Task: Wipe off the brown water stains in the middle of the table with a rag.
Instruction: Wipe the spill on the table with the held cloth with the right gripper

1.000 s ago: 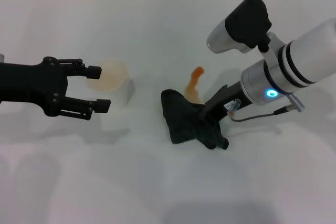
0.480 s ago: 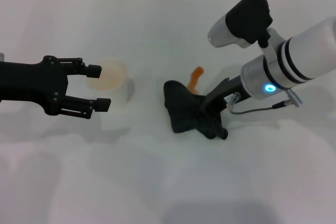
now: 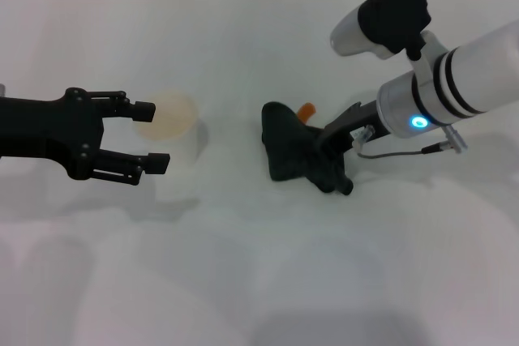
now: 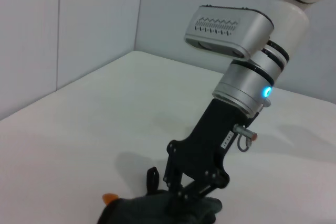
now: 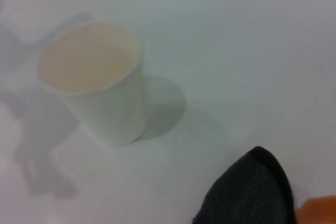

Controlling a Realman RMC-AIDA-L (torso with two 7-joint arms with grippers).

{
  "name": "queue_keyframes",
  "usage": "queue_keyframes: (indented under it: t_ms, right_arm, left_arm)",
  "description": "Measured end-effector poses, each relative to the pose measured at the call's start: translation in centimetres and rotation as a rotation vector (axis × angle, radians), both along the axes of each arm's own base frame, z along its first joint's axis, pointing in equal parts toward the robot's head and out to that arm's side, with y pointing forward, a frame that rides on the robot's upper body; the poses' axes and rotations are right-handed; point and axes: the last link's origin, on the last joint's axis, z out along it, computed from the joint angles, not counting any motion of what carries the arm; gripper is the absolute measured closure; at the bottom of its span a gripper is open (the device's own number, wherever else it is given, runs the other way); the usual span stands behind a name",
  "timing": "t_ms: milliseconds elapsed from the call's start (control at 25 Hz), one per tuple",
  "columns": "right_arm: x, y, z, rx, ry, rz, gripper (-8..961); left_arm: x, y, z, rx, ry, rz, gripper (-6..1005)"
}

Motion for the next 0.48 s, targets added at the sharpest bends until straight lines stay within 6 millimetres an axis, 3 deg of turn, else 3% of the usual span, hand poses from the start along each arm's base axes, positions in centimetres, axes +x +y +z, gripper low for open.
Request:
queue_keyframes:
  t_ms: [480]
  right_arm:
    - [0.7, 1.2, 0.9, 0.072, 0.008, -0.022, 884]
  left_arm:
    - [0.0, 0.0, -0.1, -0.002, -0.001, 0.0, 111]
